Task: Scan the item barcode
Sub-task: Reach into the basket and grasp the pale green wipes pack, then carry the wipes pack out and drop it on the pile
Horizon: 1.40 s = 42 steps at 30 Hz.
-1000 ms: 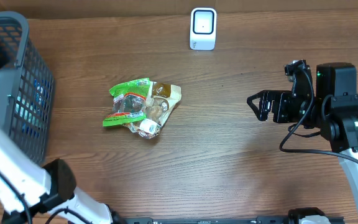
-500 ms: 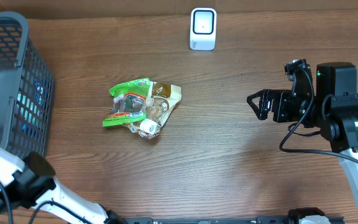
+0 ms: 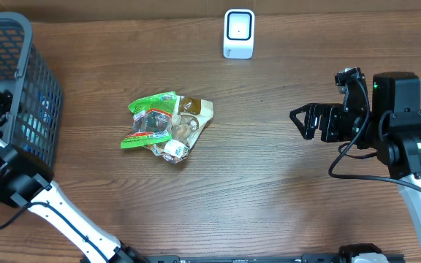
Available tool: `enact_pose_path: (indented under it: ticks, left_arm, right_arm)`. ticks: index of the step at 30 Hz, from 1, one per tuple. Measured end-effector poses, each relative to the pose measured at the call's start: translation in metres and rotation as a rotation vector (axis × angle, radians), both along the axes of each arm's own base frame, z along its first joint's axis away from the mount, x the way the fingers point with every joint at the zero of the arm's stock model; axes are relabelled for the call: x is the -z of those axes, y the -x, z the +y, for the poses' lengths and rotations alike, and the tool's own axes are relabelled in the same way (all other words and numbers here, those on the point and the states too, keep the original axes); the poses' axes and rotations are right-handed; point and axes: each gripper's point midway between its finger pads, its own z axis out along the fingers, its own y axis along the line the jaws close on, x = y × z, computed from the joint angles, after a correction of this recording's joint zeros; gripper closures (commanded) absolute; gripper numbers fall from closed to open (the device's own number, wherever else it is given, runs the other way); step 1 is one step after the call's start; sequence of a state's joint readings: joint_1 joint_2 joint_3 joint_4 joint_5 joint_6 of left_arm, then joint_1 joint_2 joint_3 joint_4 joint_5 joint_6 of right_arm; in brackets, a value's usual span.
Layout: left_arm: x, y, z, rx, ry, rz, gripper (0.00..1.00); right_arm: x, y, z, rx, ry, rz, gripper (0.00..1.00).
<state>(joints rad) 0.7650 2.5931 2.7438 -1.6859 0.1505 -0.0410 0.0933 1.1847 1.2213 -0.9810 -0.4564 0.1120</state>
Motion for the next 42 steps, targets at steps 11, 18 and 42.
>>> enact_pose_path:
  ticks: [11, 18, 42]
  left_arm:
    - [0.051, -0.011, -0.025, 0.102, 0.055, 0.104, 0.93]
    - [0.050, -0.006, -0.026, 0.105, 0.055, 0.121, 0.96]
    - [-0.304, 0.022, -0.260, 0.554, -0.245, -0.644, 0.95]
  right_arm:
    - [0.000, 0.000, 0.000, 0.008, -0.006, 0.006, 0.00]
    - [0.000, 0.000, 0.000, 0.011, -0.008, 0.008, 0.00]
    - [-0.003, -0.002, 0.002, 0.003, -0.018, -0.008, 0.00]
